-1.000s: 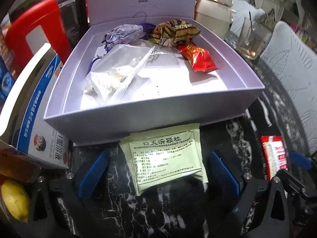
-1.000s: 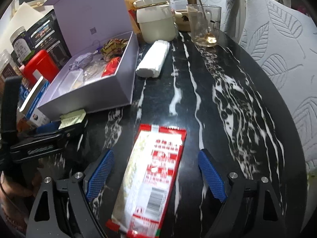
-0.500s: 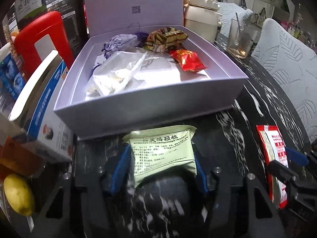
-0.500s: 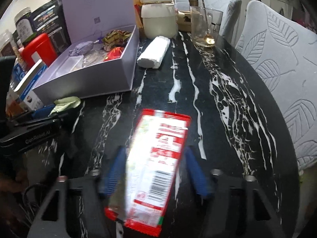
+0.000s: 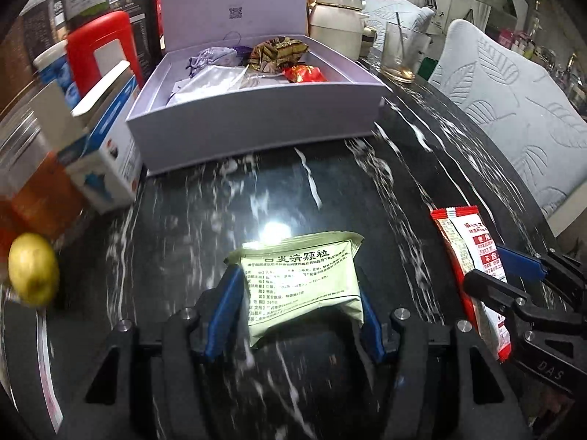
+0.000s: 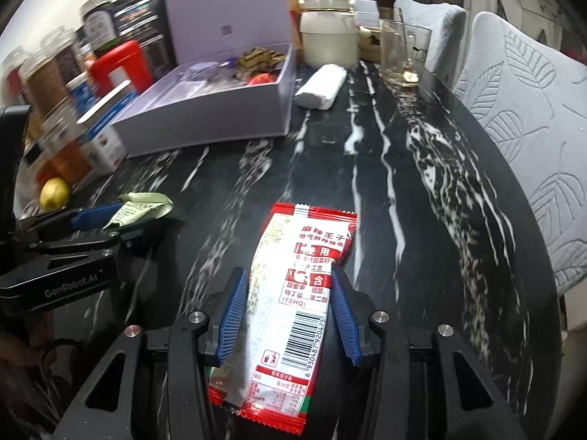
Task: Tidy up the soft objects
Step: 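Grasp the green sachet with the left gripper while the right grasps the red-white snack packet, then lift the green sachet and red-white packet and carry them over the box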
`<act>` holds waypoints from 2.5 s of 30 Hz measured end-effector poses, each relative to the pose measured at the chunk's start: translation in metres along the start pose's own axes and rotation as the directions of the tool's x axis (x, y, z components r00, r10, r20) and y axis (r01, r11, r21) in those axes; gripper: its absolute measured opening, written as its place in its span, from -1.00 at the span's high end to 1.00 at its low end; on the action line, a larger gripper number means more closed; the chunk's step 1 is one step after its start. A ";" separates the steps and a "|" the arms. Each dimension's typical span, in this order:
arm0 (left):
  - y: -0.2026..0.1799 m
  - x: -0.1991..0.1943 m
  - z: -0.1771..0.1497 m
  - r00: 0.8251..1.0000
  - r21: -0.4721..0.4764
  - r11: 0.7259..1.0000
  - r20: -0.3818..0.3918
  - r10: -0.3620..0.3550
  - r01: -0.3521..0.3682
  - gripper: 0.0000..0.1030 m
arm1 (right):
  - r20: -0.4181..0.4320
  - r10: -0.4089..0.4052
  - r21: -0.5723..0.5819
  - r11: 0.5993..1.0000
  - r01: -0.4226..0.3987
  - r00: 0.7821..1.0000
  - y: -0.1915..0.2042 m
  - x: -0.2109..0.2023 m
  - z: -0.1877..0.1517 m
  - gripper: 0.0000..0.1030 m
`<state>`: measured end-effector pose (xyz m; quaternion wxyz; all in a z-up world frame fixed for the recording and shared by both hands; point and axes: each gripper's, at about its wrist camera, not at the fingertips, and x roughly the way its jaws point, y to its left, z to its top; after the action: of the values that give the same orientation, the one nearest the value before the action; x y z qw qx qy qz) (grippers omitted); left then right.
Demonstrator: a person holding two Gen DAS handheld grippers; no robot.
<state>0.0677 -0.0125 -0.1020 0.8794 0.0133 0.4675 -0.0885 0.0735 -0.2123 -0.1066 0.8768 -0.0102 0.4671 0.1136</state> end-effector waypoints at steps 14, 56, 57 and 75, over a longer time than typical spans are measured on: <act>-0.001 -0.025 -0.031 0.999 -0.015 0.999 0.004 -0.035 0.035 -0.13 | 0.005 0.031 -0.010 0.999 -0.031 0.999 0.013 -0.029 -0.043 -0.03; -0.003 -0.079 -0.033 0.990 -0.005 0.999 0.135 -0.047 0.048 -0.13 | 0.090 0.039 0.032 0.999 -0.043 0.995 0.024 -0.068 -0.058 0.18; -0.004 -0.083 -0.032 0.988 -0.004 0.999 0.145 -0.047 0.048 -0.13 | 0.096 0.049 0.031 0.998 -0.053 0.994 0.025 -0.071 -0.057 0.18; -0.007 -0.150 -0.005 0.943 0.028 0.999 0.332 -0.041 0.033 -0.13 | 0.246 0.168 -0.083 0.985 -0.152 0.955 0.047 -0.135 -0.026 0.18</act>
<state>-0.0199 0.0024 0.0192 0.9436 -0.0007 0.3119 -0.1113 -0.0299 -0.1956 -0.0060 0.9162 0.0143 0.3473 0.1994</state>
